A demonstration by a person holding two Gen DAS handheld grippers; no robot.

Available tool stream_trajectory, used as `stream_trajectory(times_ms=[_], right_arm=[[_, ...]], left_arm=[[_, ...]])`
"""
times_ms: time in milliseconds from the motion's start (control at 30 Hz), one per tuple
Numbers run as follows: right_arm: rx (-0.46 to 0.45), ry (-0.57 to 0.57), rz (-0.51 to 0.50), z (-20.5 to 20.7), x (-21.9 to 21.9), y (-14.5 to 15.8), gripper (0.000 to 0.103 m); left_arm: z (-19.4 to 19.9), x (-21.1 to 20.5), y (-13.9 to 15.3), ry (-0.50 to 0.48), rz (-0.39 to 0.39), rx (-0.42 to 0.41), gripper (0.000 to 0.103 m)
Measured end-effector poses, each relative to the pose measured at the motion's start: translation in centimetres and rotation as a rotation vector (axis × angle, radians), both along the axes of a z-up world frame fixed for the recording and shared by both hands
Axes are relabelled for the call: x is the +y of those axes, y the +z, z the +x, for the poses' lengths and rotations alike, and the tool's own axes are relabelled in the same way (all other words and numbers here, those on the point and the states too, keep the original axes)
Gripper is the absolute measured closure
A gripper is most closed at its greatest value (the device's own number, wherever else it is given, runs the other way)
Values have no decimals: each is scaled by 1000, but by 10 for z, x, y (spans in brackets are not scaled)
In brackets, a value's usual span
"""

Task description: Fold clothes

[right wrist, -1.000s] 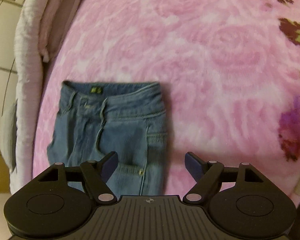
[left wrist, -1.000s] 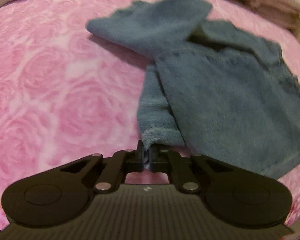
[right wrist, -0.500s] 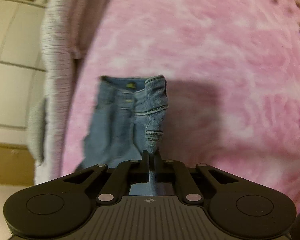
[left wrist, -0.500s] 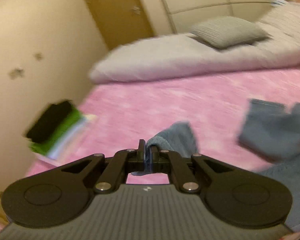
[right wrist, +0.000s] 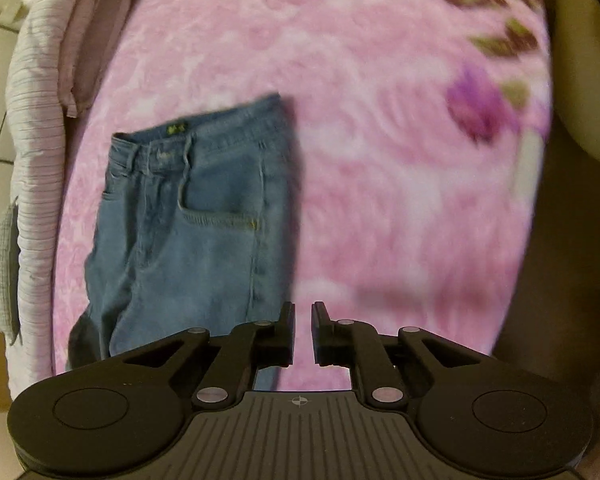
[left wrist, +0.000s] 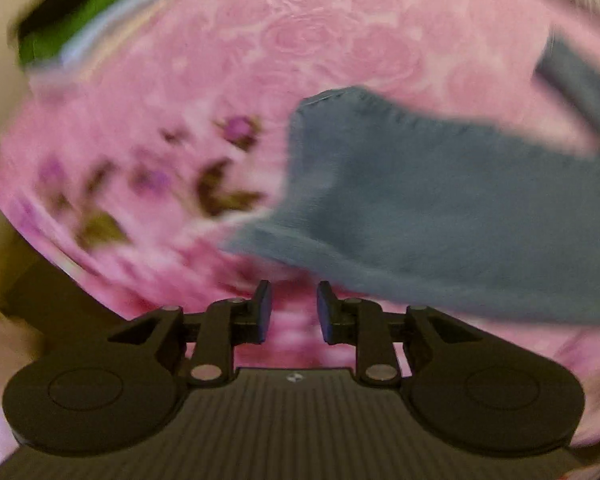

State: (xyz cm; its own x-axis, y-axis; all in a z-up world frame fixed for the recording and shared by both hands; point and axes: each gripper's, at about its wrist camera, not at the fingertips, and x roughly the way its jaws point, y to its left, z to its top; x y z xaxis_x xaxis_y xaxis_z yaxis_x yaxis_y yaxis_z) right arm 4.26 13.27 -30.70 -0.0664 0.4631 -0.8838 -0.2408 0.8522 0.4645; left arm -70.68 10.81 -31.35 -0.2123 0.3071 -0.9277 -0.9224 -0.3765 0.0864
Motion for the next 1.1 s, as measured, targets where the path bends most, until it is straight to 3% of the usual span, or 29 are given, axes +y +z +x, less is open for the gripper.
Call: stream_trajectory(times_ms=[67, 133, 333, 433, 500, 533, 567, 667, 767, 867, 967, 1033, 1100], right_arm=[[-5, -13, 1, -12, 0, -3, 91], [7, -19, 3, -21, 2, -6, 91], [26, 12, 40, -26, 14, -7, 91], [10, 24, 36, -14, 23, -12, 91], [6, 21, 25, -7, 27, -16, 91], [7, 19, 23, -4, 28, -17, 91], [9, 17, 24, -1, 29, -17, 91], [13, 15, 27, 7, 31, -18, 91], [9, 38, 44, 10, 33, -16, 91], [18, 55, 51, 8, 36, -18, 91], [40, 67, 40, 5, 38, -24, 91], [52, 84, 42, 4, 37, -27, 91], [42, 103, 38, 6, 35, -26, 91]], left_arm=[[-5, -2, 4, 117, 69, -120, 73], [-10, -3, 8, 234, 137, -241, 73], [-49, -14, 1, 565, 306, -329, 72], [-61, -16, -4, 649, 375, -349, 70], [-64, -4, -9, 614, 376, -348, 72], [-64, 2, -7, 579, 387, -339, 96], [-63, 9, -4, 543, 400, -329, 99], [-57, 16, 42, 381, 583, -259, 103], [-46, 17, 80, 201, 649, -112, 98], [-48, 13, 59, 235, 522, -21, 93], [-61, 1, 9, 438, 290, -104, 92], [-54, -9, -2, 499, 305, -201, 92], [-46, -14, -8, 535, 337, -288, 85]])
